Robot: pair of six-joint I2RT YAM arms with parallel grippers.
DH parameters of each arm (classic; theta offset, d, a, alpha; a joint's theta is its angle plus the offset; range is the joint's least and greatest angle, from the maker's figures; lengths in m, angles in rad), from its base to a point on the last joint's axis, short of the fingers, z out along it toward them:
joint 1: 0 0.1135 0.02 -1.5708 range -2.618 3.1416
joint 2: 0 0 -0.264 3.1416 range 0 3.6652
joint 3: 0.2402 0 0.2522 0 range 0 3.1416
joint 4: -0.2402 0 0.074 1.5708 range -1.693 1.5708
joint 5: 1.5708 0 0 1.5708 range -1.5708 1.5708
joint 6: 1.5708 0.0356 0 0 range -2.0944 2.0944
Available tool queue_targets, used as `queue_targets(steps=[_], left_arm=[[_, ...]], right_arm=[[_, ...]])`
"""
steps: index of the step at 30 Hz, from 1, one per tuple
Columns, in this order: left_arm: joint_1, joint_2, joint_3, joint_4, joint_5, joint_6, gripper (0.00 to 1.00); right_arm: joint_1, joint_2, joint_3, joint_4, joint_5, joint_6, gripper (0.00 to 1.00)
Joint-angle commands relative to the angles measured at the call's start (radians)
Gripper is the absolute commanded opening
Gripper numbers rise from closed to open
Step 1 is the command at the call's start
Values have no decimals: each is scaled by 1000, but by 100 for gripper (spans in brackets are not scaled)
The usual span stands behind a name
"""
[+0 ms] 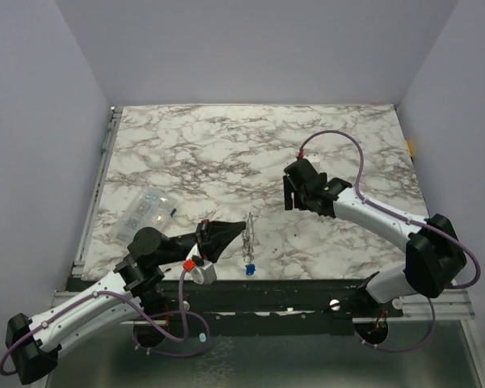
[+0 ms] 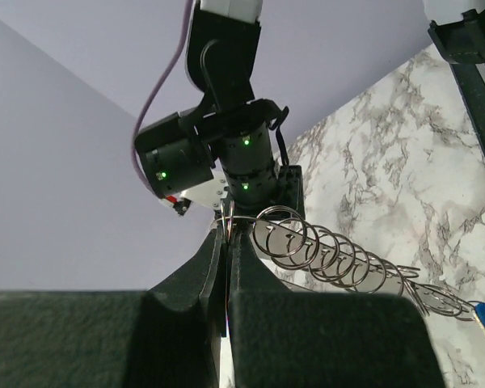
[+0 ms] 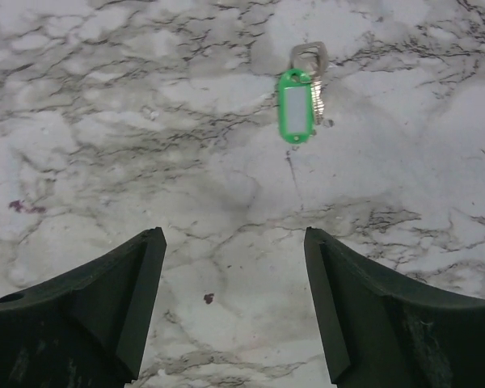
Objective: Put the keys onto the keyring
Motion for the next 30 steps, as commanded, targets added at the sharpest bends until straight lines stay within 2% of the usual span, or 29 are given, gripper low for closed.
queue_targets(steps=[1, 8, 15, 19, 30], left_arm=[[-5, -30, -33, 53, -20, -24, 0], [-5, -40, -55, 54, -31, -27, 0], [-5, -35, -64, 54, -40, -29, 0], [-4, -33, -67, 54, -40, -25, 0], [-5, -29, -72, 54, -45, -24, 0]], right_arm=[[-104, 55, 44, -12, 32, 42, 78], [-315, 137, 33, 147, -233, 56, 72], [-443, 235, 33, 259, -407, 72, 61], [-473, 278, 40, 298, -479, 69, 58], [-486, 375, 56, 339, -515, 77, 49]])
